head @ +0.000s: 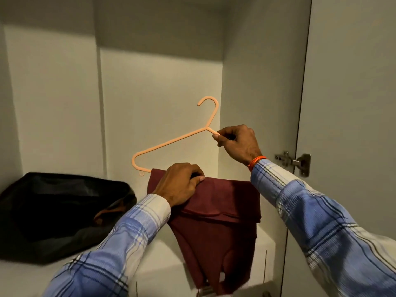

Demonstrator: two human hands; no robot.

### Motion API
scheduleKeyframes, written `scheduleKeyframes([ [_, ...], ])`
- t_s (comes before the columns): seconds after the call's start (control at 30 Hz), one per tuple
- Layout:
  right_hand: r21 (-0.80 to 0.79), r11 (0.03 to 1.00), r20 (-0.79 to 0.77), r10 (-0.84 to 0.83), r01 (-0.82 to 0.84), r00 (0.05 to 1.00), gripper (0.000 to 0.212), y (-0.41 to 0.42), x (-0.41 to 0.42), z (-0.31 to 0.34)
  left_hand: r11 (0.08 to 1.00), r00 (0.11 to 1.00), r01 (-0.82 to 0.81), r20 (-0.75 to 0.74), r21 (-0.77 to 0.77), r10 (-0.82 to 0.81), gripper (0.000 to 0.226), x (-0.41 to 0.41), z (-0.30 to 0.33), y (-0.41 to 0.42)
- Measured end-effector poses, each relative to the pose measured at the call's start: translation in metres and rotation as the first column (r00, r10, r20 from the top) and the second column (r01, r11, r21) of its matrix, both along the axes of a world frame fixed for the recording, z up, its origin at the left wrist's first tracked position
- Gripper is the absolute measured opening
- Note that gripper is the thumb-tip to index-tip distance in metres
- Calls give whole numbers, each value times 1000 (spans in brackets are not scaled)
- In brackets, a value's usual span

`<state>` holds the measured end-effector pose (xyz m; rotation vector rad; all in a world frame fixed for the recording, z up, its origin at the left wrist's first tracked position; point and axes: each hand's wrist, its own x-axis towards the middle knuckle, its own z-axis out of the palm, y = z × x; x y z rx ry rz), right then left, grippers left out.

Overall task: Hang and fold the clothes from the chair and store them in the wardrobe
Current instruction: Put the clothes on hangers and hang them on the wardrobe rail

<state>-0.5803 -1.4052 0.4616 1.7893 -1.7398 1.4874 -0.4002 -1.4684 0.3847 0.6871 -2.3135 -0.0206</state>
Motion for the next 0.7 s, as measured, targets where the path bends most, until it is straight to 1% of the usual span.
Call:
scheduleKeyframes([
  [0.17,-78,987,-71,-143,138,987,19,-47,-23,54,995,992,91,-79,-40,-94,18,-29,51,-59],
  [0.33,-193,947,-114,-281,256,953,19,-87,-41,111,979,974,185,-119,-80,-194,17,-58,108,-112],
  [0.43,-254,916,-139,-352,310,926,20,-107,-50,144,968,960,229,-142,-107,-243,18,-74,141,-143],
  [0.7,-326,847,-167,-490,421,856,18,-141,-71,214,931,922,310,-181,-192,-344,17,-112,208,-198],
])
